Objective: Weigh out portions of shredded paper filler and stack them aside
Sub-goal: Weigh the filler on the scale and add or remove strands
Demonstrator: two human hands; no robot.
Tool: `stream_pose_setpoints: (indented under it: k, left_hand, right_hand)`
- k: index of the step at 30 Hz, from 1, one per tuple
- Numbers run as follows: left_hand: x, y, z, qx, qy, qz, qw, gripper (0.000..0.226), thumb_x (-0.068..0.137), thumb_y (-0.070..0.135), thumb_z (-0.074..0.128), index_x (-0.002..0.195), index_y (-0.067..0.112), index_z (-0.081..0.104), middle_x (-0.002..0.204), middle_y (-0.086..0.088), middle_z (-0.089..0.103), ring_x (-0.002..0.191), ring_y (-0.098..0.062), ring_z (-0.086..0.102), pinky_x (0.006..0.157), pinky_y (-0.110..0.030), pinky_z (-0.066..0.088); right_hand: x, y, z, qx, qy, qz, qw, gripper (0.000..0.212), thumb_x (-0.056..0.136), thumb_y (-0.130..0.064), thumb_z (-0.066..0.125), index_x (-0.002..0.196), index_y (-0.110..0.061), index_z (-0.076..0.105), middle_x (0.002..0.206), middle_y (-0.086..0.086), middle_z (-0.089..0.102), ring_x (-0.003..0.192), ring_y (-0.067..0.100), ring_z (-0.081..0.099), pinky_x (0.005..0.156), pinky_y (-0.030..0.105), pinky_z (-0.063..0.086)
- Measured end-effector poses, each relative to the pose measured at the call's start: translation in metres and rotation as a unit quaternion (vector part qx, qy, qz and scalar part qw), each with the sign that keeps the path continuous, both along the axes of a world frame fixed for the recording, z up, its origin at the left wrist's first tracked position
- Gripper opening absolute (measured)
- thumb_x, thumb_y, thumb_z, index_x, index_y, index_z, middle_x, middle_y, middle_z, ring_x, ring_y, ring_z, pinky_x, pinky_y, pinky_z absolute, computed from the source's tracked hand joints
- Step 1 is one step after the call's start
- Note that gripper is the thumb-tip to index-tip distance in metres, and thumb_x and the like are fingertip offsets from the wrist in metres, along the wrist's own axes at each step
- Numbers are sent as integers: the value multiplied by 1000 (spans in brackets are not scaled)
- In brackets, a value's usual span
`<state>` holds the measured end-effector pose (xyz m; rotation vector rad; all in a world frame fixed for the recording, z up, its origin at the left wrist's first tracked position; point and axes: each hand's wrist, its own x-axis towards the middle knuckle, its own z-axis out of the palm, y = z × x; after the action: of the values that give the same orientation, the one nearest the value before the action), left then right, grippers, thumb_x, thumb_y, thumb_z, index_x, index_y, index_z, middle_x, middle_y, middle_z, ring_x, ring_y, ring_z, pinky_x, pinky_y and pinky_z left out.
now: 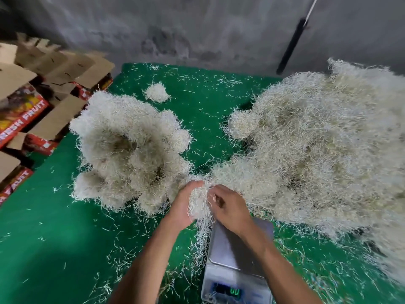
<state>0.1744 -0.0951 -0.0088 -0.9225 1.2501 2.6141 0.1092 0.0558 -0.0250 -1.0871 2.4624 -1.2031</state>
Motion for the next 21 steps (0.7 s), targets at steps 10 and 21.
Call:
stream_pose_setpoints:
  k: [10, 21]
  left_hand:
    - [12, -4, 70, -115, -53, -71, 989, 16, 95, 33, 65, 108, 34, 74, 109, 8, 69, 97, -10, 68, 76, -35, 60]
    - [-18, -29, 55, -297, -92, -240, 920, 93, 66, 57, 83, 142, 15, 49, 125, 1, 60, 117, -18, 58, 103, -41, 44]
  right_hand:
    - [-16, 3, -5, 180, 82, -18, 980, 68, 95, -31, 72, 152, -35, 36, 105, -11, 64, 70, 1, 58, 61, 19, 54]
    - [-107, 17, 11, 311, 108, -204, 922, 22, 102, -14, 58, 124, -12, 60, 72, -4, 57, 55, 9, 54, 46, 24, 47]
